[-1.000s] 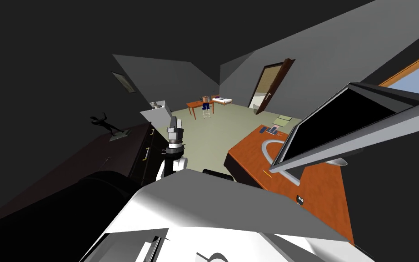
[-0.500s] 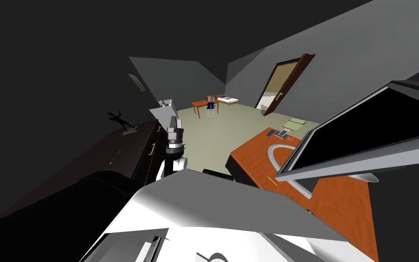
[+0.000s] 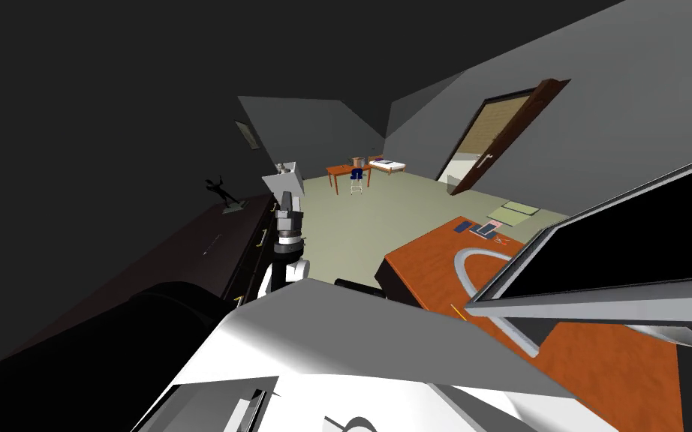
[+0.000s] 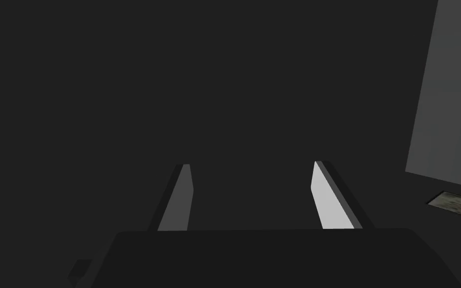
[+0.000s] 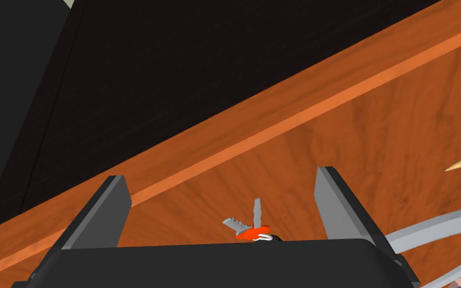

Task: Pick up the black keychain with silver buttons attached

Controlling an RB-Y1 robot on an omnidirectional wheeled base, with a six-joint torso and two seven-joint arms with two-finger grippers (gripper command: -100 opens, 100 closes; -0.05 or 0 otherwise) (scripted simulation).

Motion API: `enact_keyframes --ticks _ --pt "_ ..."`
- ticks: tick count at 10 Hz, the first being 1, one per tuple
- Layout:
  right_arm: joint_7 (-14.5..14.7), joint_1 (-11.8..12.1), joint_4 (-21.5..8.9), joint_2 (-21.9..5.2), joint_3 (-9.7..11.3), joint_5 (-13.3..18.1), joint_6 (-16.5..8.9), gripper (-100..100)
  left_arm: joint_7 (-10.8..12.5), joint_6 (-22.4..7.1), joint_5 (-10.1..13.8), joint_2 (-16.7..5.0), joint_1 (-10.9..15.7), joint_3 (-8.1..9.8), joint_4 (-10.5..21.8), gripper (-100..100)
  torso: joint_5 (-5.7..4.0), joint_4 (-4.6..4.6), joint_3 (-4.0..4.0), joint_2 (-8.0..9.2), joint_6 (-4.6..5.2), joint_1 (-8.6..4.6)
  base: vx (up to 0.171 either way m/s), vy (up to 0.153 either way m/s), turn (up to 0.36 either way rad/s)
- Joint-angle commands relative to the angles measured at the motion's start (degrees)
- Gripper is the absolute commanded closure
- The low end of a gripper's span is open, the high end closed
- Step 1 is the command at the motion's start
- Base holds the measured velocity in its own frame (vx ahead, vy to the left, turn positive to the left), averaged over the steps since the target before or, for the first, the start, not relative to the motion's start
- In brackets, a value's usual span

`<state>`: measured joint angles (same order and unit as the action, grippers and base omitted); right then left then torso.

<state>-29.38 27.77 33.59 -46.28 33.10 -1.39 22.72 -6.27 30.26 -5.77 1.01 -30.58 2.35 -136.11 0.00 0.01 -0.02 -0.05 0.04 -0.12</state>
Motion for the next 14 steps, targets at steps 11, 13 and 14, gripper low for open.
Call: enact_keyframes --ticks 11,13,14 --pt "-0.8 -2.9 -9.7 2.4 2.9 -1.5 -5.3 -100 0.0 0.0 0.0 0.0 0.0 0.01 0.0 0 0.00 -0.01 0.00 0.01 0.10 0.10 0.010 -0.049 0.164" --pt "-0.8 -2.9 -9.7 2.4 2.9 -1.5 -5.3 -100 0.0 0.0 0.0 0.0 0.0 0.01 0.0 0 -0.04 0.01 0.04 0.07 0.07 0.04 -0.014 -0.022 0.033" --pt "0.7 -3.8 -10.7 4.4 1.8 -1.1 -6.1 -100 0.0 0.0 0.0 0.0 0.0 0.01 0.0 0 0.01 0.00 0.03 0.06 0.10 0.13 -0.017 -0.018 0.056"
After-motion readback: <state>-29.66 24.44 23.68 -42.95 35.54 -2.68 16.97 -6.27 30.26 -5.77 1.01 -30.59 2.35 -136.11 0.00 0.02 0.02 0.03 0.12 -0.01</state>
